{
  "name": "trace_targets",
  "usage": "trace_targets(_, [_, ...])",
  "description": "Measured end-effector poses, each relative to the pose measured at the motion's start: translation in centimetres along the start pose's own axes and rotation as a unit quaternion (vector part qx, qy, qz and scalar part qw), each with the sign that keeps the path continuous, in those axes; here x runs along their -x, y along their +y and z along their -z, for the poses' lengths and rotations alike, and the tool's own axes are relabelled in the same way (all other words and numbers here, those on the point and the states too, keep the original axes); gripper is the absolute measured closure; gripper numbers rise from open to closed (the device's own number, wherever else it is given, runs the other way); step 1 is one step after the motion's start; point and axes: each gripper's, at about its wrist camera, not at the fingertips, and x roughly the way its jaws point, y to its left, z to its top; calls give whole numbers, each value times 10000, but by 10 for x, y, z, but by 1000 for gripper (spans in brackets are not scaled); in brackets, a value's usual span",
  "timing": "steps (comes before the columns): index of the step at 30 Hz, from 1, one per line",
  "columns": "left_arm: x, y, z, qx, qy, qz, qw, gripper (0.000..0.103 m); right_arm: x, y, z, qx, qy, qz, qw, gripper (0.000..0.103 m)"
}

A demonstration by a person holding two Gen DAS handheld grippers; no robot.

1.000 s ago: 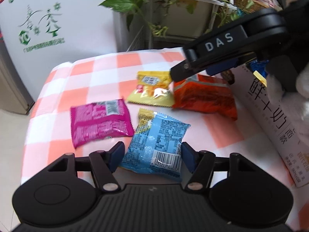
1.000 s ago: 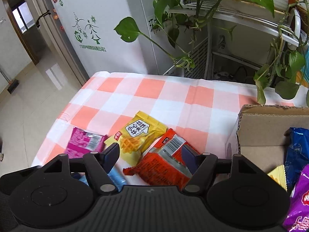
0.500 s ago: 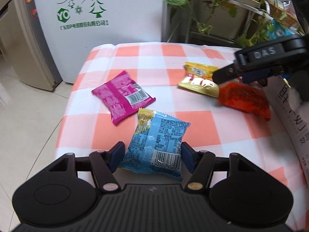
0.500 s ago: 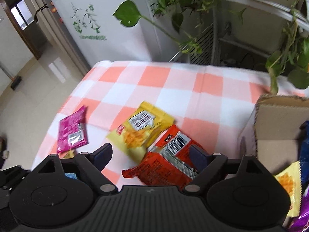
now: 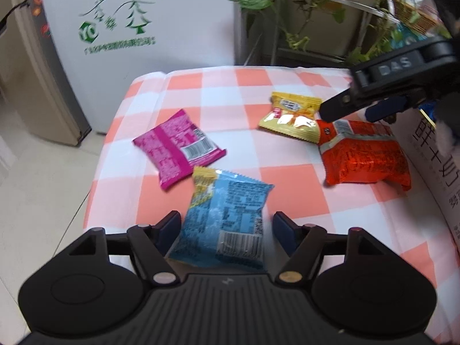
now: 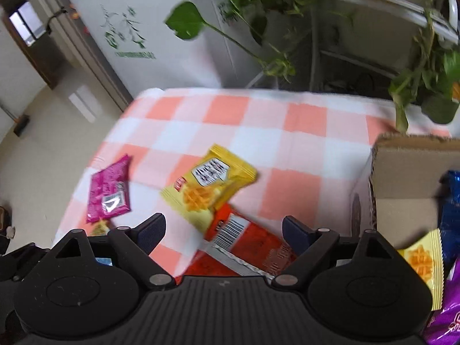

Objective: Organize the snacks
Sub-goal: 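Move the left gripper toward the blue packet while the right gripper approaches the red bag, then grasp the blue packet with the left gripper while the right gripper grasps the red bag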

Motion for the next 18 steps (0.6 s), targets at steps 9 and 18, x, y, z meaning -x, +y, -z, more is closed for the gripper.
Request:
trace_targets(9, [-3, 12, 3, 140, 136, -41, 9998, 24, -1, 8, 12, -158, 658, -329, 9972, 7])
trace_targets(18, [-3, 18, 6, -59, 193, 123, 9997, 13, -3, 33, 33, 1046, 1000, 366, 9888, 7])
